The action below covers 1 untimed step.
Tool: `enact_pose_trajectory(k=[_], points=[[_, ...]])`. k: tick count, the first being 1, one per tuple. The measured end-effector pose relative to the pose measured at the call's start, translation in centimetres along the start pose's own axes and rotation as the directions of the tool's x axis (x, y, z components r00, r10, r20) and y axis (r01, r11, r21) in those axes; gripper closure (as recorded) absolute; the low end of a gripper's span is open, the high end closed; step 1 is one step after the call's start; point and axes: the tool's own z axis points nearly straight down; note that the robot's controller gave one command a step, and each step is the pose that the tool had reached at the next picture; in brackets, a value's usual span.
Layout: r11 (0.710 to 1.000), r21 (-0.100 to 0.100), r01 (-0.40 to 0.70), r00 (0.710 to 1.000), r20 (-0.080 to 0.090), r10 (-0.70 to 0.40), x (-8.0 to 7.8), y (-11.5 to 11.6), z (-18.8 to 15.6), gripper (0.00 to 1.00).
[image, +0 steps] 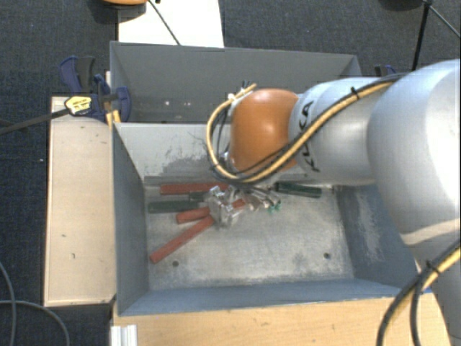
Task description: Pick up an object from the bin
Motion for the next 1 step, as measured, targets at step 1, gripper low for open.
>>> enact_pose_trajectory(k=[1], points=[[1.000, 0.000, -0.001, 1.000, -0.001, 0.001, 0.05, 0.00, 0.05, 0.00]])
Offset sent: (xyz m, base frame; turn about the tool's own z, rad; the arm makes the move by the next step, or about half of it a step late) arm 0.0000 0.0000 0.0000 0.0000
